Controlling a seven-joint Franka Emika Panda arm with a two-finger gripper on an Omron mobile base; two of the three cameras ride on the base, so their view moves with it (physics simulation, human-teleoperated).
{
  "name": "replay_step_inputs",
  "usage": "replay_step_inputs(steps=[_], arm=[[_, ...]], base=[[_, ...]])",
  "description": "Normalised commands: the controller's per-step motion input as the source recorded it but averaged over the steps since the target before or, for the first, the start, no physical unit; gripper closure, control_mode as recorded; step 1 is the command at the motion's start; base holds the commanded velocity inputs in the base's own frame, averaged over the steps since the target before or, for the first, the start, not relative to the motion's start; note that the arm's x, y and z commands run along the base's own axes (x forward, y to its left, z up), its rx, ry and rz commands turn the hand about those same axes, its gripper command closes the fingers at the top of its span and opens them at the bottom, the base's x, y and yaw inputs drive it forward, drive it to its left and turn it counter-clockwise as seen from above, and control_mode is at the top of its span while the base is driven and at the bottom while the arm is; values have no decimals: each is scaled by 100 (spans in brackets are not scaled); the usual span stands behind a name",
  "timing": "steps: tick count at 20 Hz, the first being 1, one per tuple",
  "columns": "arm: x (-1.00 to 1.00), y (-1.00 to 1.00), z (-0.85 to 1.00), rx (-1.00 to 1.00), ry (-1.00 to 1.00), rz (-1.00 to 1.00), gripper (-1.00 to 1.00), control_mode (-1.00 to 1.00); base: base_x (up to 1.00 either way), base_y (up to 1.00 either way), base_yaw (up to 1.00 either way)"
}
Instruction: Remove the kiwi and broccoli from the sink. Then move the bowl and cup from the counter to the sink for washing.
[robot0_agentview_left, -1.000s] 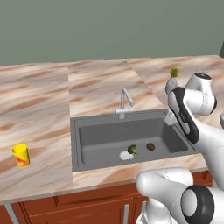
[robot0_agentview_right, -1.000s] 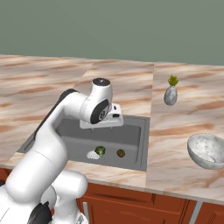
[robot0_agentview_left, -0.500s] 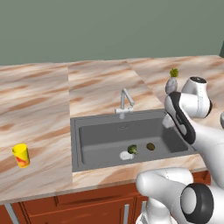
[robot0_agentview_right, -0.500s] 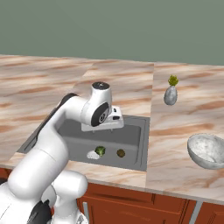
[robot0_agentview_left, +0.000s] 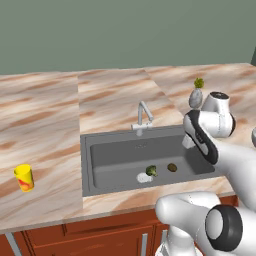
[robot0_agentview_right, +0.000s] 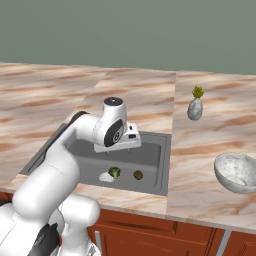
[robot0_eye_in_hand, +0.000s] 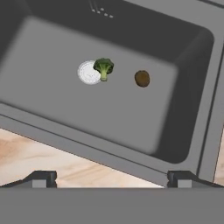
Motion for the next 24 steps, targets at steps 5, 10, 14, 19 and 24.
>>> replay_step_inputs(steps=[5, 10, 14, 19, 24], arm=[[21, 0, -16, 0, 0, 0, -100, -100], [19, 0, -16, 0, 0, 0, -100, -100], [18, 0, -16, 0, 0, 0, -100, -100], [17, 0, -16, 0, 0, 0, -100, -100], [18, 0, -16, 0, 0, 0, -100, -100]], base=[[0, 0, 0], [0, 0, 0], [0, 0, 0], [0, 0, 0], [0, 0, 0]])
